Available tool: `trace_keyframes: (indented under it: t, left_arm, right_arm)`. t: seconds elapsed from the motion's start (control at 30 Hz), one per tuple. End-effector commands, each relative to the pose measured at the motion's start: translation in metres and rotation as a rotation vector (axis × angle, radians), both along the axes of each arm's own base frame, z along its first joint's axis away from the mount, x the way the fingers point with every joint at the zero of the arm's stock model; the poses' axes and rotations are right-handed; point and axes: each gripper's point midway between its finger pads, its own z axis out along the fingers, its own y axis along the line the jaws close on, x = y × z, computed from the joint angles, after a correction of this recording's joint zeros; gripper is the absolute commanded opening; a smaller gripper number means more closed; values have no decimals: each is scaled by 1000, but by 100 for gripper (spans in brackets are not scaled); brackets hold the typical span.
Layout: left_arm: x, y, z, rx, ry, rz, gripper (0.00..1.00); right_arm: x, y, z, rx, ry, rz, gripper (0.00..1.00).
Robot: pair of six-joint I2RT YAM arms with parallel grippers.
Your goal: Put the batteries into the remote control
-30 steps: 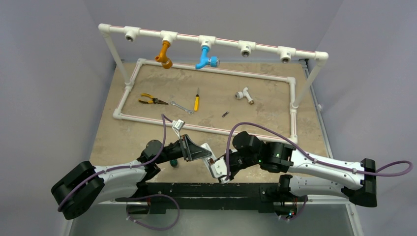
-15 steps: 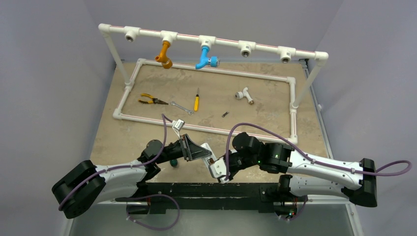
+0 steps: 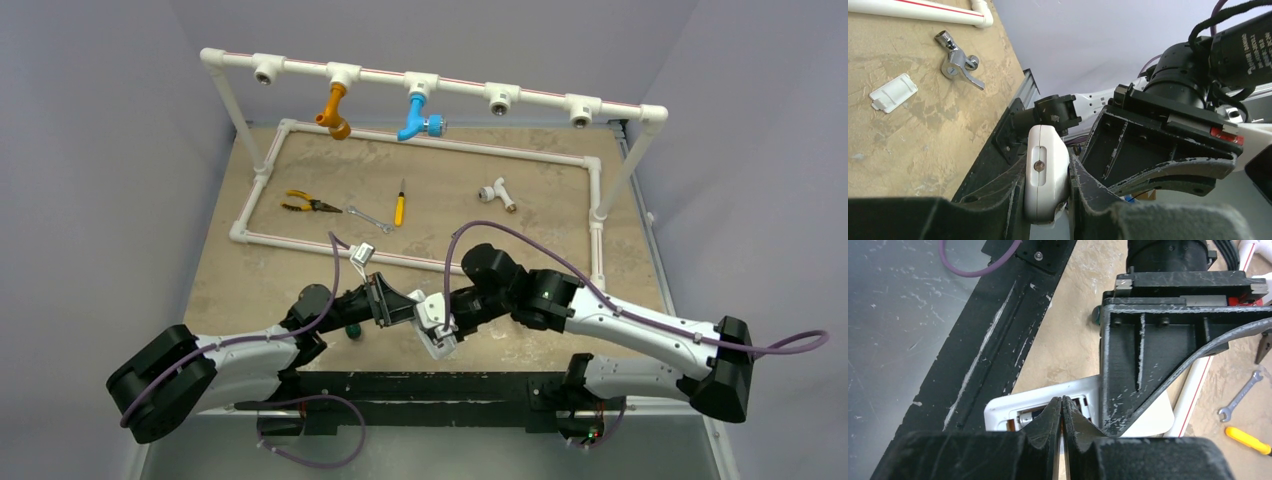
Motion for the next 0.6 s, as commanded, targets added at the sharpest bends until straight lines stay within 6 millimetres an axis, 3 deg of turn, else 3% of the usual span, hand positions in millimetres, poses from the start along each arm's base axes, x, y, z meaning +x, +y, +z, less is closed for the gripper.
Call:
trace_keyframes:
  t: [0.0,0.17,0.27,0.37,0.43,0.57]
  left_arm:
    - [-14,2,49,-164,-97,-52,0]
    - [-12,2,44,-144,-94,-41,0]
    - [-8,3,35,-118,-85,-17,0]
    - [-3,5,21,-80,-63,20,0]
    - [-2,8,12,-54,-52,37,0]
    - [-3,13,0,-23,-40,59,0]
  right_arm:
    - [3,-5,-3,-56,73,15,4]
    - [-5,1,23,24,78,51,7]
    - [2,5,46,120,67,-21,15]
    - [24,2,69,282,47,-222,33]
    - [44,-5,69,360,63,-401,46]
    - [75,-22,61,371,104,-658,52]
